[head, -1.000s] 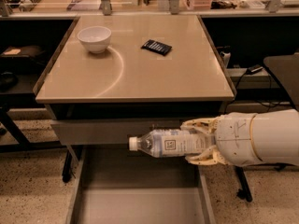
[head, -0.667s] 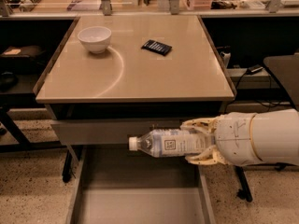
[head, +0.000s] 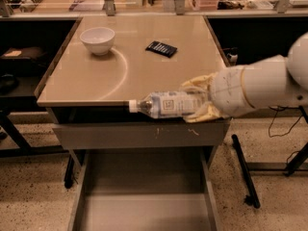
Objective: Pick blue plastic bottle from middle drawer and place on counter
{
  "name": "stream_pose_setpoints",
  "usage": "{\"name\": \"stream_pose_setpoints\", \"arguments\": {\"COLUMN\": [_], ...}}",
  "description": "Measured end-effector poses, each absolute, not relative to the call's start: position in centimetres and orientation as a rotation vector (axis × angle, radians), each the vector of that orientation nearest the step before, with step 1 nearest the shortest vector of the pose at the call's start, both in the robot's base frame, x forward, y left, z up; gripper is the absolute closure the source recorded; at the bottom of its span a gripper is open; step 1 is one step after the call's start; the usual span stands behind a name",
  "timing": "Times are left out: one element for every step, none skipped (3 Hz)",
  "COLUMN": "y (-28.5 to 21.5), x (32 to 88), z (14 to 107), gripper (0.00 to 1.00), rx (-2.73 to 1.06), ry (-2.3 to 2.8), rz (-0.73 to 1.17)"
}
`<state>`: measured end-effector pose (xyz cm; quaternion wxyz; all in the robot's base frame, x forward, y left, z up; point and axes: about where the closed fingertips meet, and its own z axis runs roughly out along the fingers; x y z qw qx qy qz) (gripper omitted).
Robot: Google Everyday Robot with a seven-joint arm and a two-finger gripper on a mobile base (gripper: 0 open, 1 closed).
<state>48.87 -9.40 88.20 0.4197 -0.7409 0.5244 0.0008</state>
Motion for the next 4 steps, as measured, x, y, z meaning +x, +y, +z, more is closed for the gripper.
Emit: {"name": "stream_pose_setpoints", "arguments": {"y": [-9.3, -7.8, -7.2, -6.9], "x": [54.1, 59.7, 62.9, 62.8], "z": [90.1, 89.9, 88.2, 88.2], "gripper": [1.00, 1.00, 1.00, 1.00], "rx": [-1.861, -1.822, -1.770, -1.770], "ry": [1.351, 1.448, 1.543, 1.542], "rz": [-0.004, 0.055, 0.119, 0.124]}}
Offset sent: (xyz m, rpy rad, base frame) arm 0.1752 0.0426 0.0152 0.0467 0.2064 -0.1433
